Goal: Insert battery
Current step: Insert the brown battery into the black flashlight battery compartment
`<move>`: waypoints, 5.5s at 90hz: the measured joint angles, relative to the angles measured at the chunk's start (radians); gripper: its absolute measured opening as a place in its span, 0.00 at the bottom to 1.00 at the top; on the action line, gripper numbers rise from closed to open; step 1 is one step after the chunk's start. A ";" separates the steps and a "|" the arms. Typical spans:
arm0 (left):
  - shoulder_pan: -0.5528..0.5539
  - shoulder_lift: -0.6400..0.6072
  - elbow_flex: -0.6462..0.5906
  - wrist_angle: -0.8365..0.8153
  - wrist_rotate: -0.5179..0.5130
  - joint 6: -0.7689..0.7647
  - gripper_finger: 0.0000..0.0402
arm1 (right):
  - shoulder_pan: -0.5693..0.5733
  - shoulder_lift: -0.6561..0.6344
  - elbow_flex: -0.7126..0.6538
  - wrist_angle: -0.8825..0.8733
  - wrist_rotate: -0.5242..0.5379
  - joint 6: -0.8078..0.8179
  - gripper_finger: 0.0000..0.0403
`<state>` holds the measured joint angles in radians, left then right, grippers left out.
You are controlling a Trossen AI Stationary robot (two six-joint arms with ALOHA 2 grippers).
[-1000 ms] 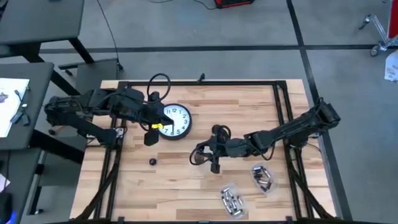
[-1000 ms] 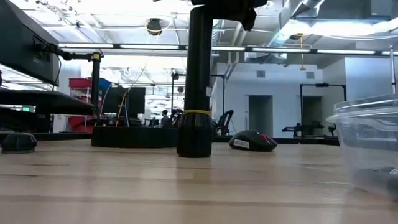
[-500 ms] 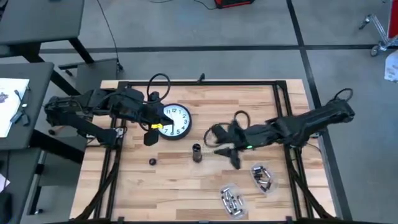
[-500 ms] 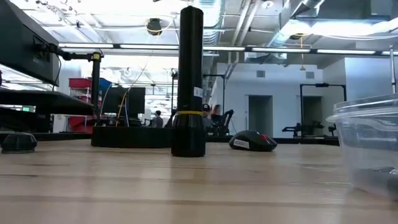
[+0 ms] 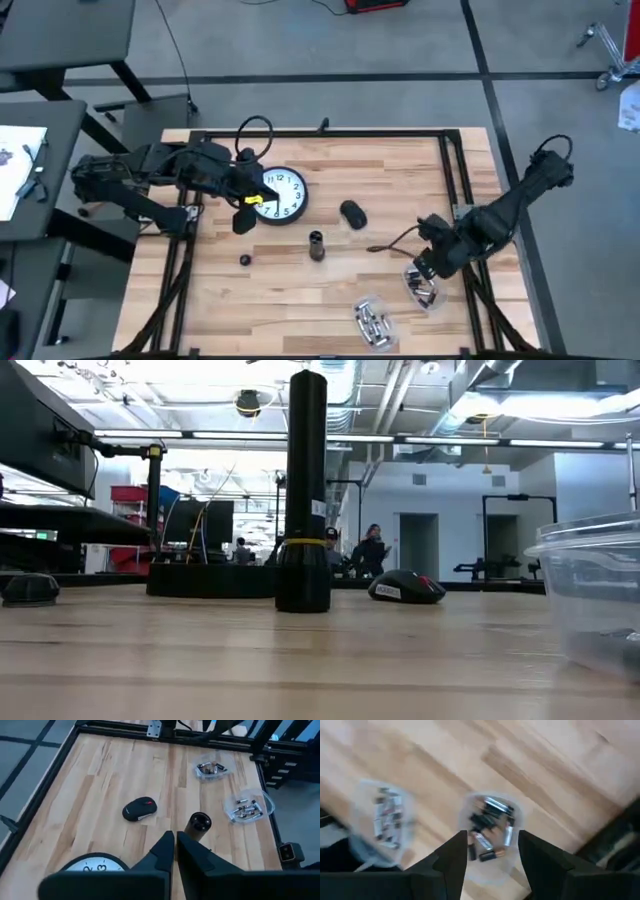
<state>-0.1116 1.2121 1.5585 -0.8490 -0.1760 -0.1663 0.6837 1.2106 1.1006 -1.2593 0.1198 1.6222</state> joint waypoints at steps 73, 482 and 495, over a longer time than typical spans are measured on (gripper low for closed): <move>0.000 0.000 0.000 0.001 -0.045 -0.040 0.00 | 0.117 0.025 -0.431 0.568 -0.064 -0.245 0.38; 0.024 0.268 0.203 0.636 0.123 0.161 0.07 | -0.549 -0.191 -0.249 1.874 0.042 -1.388 0.54; 0.034 0.257 0.203 0.434 0.150 0.143 0.07 | -0.547 -0.129 -0.190 1.749 -0.035 -1.381 0.53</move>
<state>-0.0772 1.4692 1.7611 -0.4149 -0.0257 -0.0237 0.1371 1.0815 0.9104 0.4900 0.0852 0.2409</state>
